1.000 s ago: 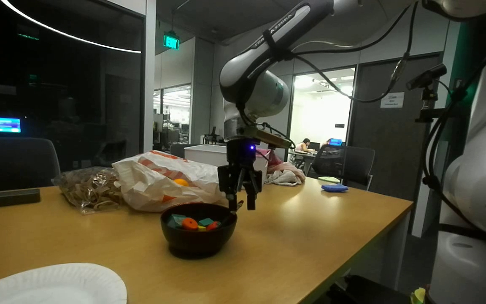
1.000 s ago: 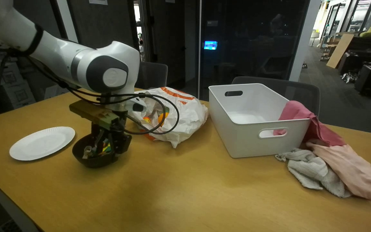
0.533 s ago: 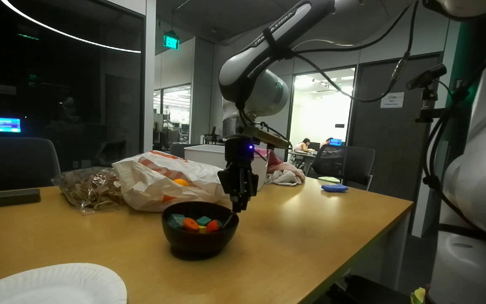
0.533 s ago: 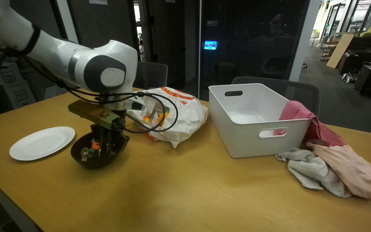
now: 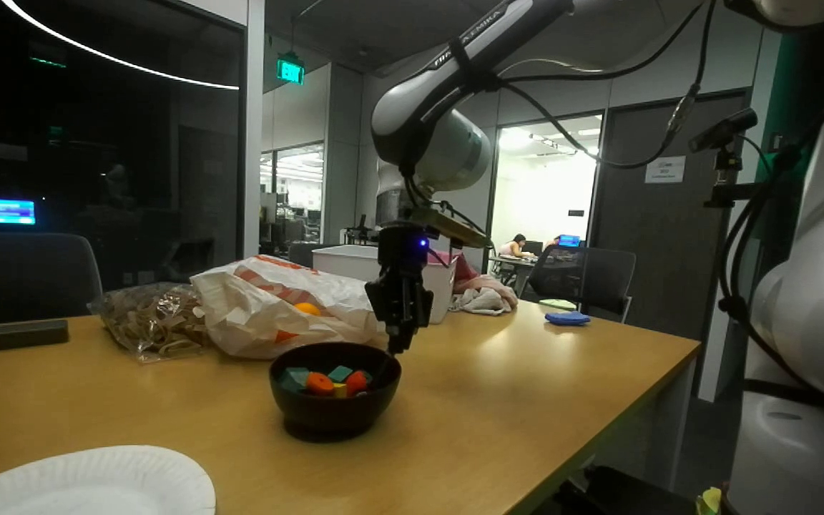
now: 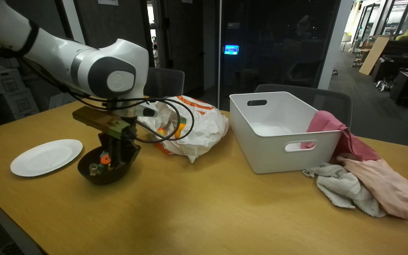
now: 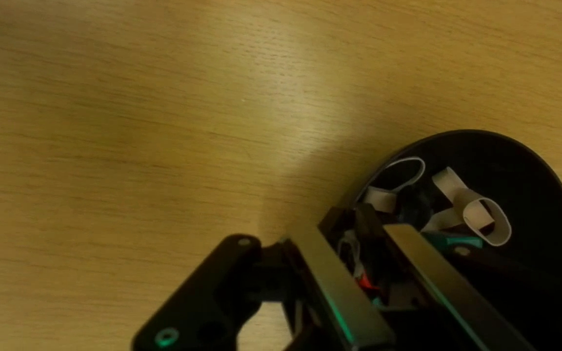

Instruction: Remove the blocks and ring from the white plate and put them in the black bowl.

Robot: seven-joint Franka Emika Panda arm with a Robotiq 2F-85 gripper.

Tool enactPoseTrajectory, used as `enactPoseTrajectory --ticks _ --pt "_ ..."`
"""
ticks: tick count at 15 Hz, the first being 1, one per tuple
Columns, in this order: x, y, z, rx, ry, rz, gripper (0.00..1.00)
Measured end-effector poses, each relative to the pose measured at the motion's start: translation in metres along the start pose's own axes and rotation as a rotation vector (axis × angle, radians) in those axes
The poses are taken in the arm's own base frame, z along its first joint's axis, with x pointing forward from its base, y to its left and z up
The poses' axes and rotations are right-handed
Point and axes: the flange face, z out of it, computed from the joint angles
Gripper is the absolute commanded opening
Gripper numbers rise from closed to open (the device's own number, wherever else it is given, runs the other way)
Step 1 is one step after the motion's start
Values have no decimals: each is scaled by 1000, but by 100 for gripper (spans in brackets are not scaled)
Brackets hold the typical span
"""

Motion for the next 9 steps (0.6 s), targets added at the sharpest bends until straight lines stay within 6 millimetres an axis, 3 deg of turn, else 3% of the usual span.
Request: enactPoseTrajectory --ticks 3,9 --pt "-1 -4 -12 31 43 -9 10" --pt "-11 -13 -58 41 191 -23 10"
